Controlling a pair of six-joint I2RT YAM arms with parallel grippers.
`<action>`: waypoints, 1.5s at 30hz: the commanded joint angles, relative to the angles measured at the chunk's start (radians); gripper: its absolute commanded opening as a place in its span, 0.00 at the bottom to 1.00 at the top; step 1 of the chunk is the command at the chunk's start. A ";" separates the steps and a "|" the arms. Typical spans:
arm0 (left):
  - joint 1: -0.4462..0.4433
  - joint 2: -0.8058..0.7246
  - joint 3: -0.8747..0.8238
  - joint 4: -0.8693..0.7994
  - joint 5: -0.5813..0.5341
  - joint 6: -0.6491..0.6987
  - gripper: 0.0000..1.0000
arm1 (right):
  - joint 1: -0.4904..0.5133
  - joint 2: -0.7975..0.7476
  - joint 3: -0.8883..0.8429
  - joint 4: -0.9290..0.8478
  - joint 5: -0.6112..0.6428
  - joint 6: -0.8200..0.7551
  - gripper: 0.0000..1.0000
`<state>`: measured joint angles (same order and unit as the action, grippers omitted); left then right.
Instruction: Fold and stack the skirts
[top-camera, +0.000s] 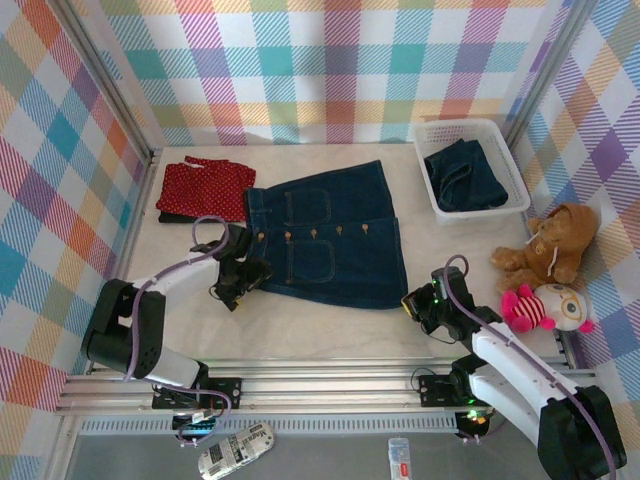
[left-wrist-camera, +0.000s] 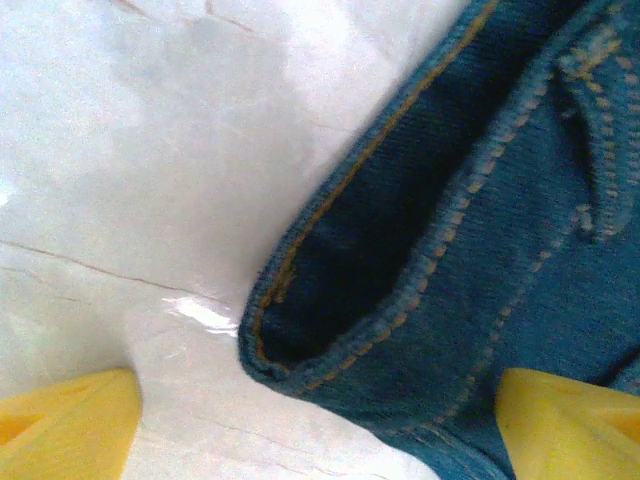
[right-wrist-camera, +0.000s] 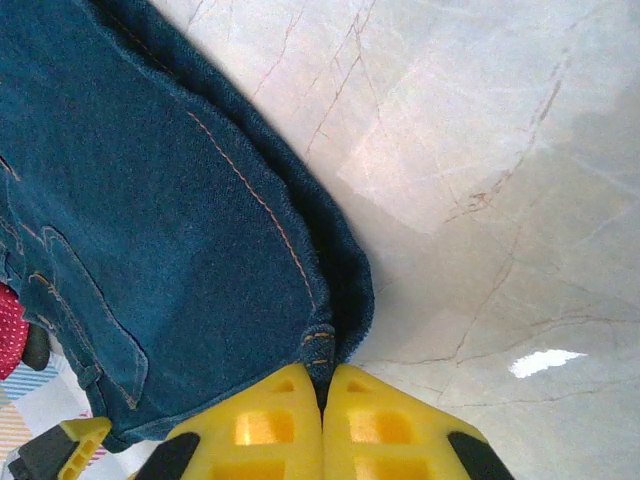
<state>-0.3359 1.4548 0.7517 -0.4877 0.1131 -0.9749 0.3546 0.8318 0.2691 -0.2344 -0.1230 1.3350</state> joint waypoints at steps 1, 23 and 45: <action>-0.014 -0.008 -0.026 0.088 0.069 -0.081 0.81 | 0.003 -0.006 -0.020 0.043 0.010 0.016 0.00; -0.037 -0.008 0.007 0.091 -0.110 -0.096 0.40 | 0.004 0.007 -0.004 0.052 -0.006 -0.018 0.00; -0.048 -0.260 0.170 -0.258 -0.138 0.001 0.00 | 0.003 -0.344 0.271 -0.246 0.399 -0.242 0.00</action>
<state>-0.3908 1.2175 0.8295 -0.6380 0.0692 -1.0439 0.3676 0.4538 0.4545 -0.4824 0.1013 1.2095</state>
